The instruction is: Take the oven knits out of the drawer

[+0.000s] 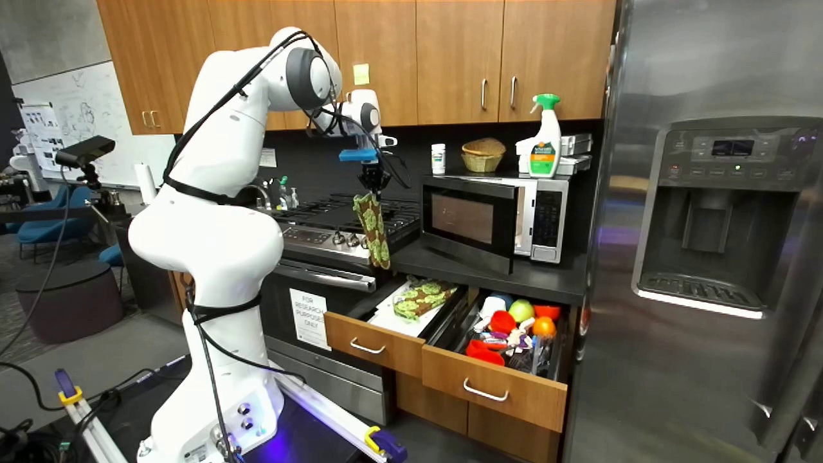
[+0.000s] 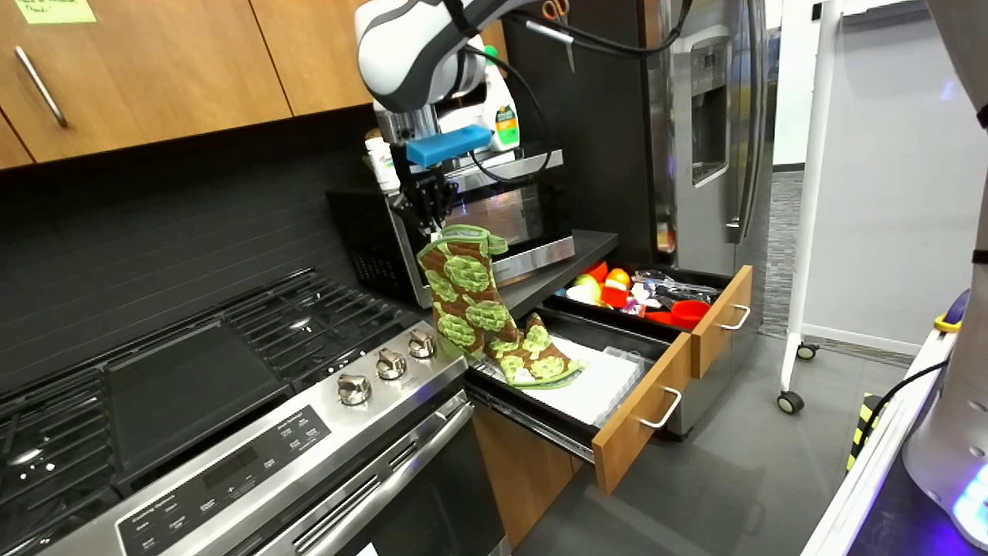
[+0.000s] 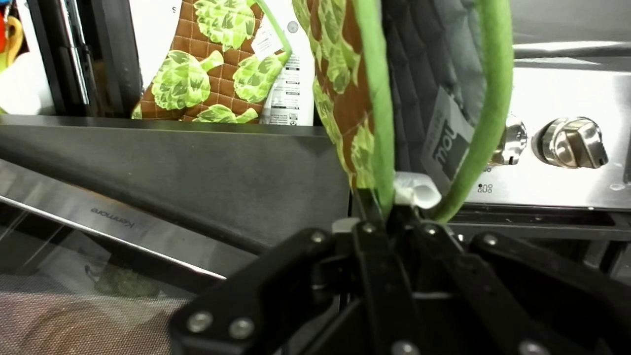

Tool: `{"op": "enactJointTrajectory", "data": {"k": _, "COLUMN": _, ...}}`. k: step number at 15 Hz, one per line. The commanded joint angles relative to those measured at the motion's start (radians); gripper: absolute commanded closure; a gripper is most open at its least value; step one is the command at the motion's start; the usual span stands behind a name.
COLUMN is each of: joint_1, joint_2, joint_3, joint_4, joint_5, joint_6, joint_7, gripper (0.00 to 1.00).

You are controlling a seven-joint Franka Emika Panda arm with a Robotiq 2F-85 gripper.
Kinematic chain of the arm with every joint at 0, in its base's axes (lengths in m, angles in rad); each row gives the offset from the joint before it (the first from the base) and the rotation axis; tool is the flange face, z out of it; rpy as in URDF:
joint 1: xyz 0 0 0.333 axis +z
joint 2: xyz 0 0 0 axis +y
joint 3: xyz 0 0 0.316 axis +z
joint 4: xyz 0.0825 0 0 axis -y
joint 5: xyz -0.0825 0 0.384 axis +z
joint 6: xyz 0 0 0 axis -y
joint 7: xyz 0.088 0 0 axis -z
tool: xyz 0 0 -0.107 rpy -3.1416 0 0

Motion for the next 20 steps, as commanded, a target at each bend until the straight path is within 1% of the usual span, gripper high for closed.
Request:
{"op": "enactJointTrajectory", "data": {"k": 1, "joint_1": 0.007, "joint_2": 0.025, "joint_3": 0.000, "joint_4": 0.075, "joint_5": -0.003, "joint_6": -0.047, "joint_7": 0.007, "gripper": 0.97}}
{"op": "enactJointTrajectory", "data": {"k": 11, "joint_1": 0.021, "joint_2": 0.067, "joint_3": -0.001, "joint_4": 0.190, "joint_5": -0.004, "joint_6": -0.099, "joint_7": 0.013, "gripper": 0.97}}
{"op": "enactJointTrajectory", "data": {"k": 20, "joint_1": 0.066, "joint_2": 0.172, "joint_3": 0.005, "joint_4": 0.277, "joint_5": 0.001, "joint_6": -0.138, "joint_7": 0.006, "gripper": 0.97}}
